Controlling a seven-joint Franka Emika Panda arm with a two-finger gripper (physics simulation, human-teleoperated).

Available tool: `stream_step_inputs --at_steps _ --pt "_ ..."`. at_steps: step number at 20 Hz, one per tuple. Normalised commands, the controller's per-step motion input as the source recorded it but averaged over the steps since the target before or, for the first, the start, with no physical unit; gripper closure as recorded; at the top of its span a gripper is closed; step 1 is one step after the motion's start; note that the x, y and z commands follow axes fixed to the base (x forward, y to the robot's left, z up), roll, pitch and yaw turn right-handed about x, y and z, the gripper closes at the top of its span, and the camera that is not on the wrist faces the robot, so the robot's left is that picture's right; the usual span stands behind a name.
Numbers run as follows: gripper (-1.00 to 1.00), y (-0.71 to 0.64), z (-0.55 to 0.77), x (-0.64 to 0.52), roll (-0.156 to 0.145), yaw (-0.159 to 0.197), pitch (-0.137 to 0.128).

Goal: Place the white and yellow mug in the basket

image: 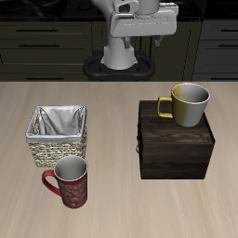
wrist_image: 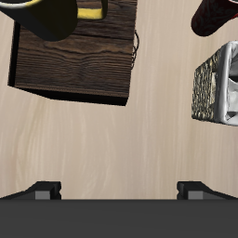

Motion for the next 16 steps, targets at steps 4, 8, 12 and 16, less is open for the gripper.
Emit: stream_step_inputs --at_steps 4,8,12,16 --pt "-1.00 0.07 0.09 0.30 -0.022 -0.005 0.009" --pt "-1.00 -0.03 0.11 0.47 -0.078 -0.061 0.023" --pt "-1.00 0.09 0.05 0.38 -0.020 -0.018 0.020" --pt "-1.00 0.16 0.02 0.25 -0.005 -0.005 0.012"
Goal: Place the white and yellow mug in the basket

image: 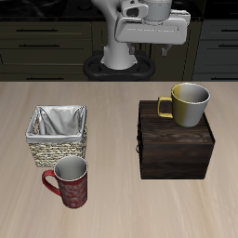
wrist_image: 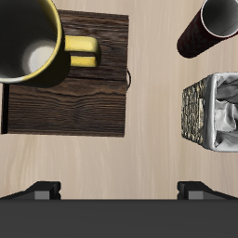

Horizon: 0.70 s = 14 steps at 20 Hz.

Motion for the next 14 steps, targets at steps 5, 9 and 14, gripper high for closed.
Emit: stream_step_inputs --at_steps 5,9,14 --pt "-1.00 0.30 0.03 0.19 0.012 -0.003 0.014" --pt "-1.00 0.32 0.10 0.11 0.021 0.007 -0.009" --pt "-1.00 0.14 0.20 0.21 0.004 0.012 -0.034"
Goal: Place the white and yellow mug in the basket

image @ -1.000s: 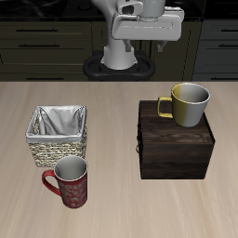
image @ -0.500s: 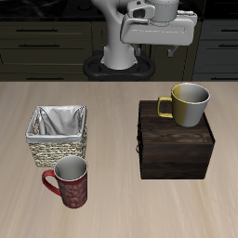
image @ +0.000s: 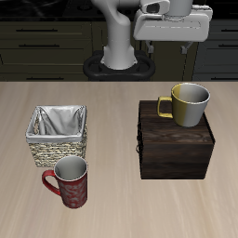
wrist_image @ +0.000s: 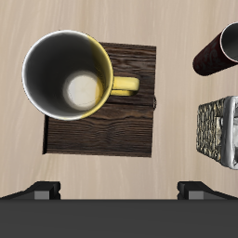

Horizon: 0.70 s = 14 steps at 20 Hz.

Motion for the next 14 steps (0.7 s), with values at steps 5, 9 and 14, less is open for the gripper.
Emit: stream_step_inputs --at_steps 5,9,14 --pt "-1.00 -0.06 0.14 0.30 -0.026 -0.037 -0.001" --pt "-1.00 -0.05 0.03 0.31 0.001 -0.035 0.025" --pt "-1.00 0.09 -0.04 0.17 0.033 0.017 -0.026"
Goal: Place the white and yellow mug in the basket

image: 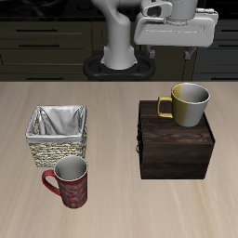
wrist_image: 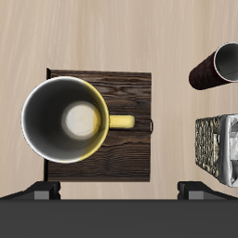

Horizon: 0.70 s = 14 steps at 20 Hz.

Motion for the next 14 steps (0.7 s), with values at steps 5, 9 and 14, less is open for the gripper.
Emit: stream_step_inputs --at_steps 5,9,14 --pt "-1.00 0.04 -0.05 0.07 0.008 -0.007 -0.027" --pt "-1.00 -0.03 -0.05 0.03 0.000 -0.039 0.003" --pt "-1.00 -0.10 -0.02 0.10 -0.022 -0.034 -0.011"
